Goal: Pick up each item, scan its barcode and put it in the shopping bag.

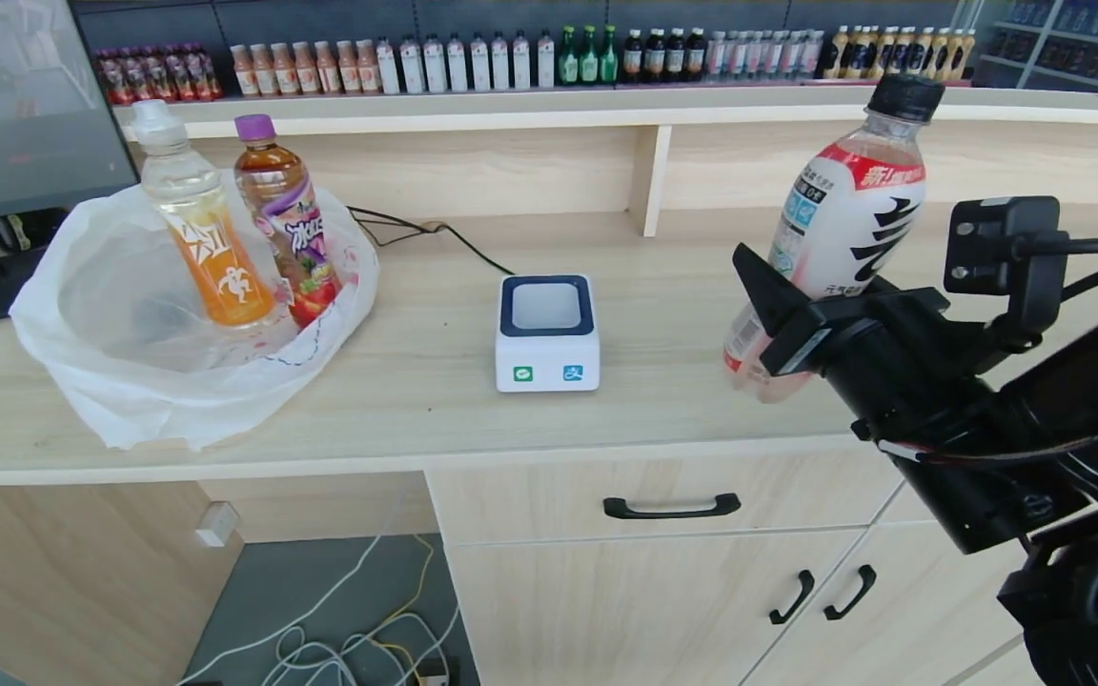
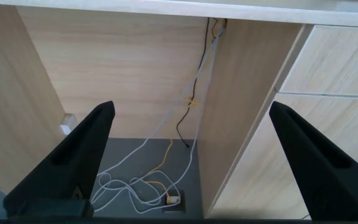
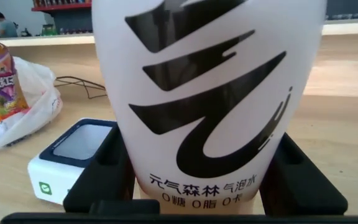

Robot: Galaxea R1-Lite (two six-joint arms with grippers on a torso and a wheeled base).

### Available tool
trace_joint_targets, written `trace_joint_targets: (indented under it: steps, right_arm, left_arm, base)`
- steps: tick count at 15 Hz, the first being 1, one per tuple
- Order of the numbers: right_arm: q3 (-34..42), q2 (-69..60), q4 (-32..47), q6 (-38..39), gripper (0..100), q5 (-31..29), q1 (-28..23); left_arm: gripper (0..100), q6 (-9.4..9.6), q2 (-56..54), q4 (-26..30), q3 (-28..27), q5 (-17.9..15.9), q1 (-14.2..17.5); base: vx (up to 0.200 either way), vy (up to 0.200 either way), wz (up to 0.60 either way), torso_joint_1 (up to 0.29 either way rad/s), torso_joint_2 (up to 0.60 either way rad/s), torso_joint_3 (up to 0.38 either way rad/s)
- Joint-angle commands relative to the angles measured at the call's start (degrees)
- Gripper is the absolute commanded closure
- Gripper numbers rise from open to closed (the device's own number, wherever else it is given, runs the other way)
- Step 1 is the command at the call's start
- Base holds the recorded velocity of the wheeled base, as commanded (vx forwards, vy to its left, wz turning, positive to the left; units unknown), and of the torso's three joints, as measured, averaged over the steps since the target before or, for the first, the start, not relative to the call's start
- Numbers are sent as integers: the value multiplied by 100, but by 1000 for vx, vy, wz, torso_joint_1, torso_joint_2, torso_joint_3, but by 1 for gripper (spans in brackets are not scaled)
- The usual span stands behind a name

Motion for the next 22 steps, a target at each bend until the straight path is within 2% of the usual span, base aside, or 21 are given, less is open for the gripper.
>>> trace_joint_targets:
  steps: [1, 6, 9, 11, 13, 15, 22]
  right_arm:
    - [88, -315, -14, 100, 100, -583, 683]
    - [96, -271, -14, 82, 100, -759, 691]
    - [35, -254, -14, -50, 100, -724, 665]
    - [-97, -377, 258, -647, 100, -434, 656]
    - [-325, -429, 522, -1069, 100, -425, 656]
    - [-774, -403, 856, -1843, 100, -407, 656]
    - [-1152, 89, 847, -2968, 100, -275, 656]
  left_arm:
    - [0, 1, -2, -2, 0, 0, 5]
    - [0, 10, -2, -2, 0, 0, 5]
    - [0, 37, -2, -2, 0, 0, -4]
    - [0, 28, -2, -2, 0, 0, -4]
    - [0, 28, -2, -2, 0, 0, -4]
    - [0, 28, -2, -2, 0, 0, -4]
    - [0, 28, -2, -2, 0, 0, 5]
  base:
    - [0, 200, 0, -2, 7, 2]
    - [0, 200, 0, -3, 2, 9]
    - [0, 0, 0, 0, 0, 0]
    - [0, 0, 0, 0, 0, 0]
    - [0, 0, 0, 0, 0, 0]
    - [0, 0, 0, 0, 0, 0]
    - [0, 0, 0, 0, 0, 0]
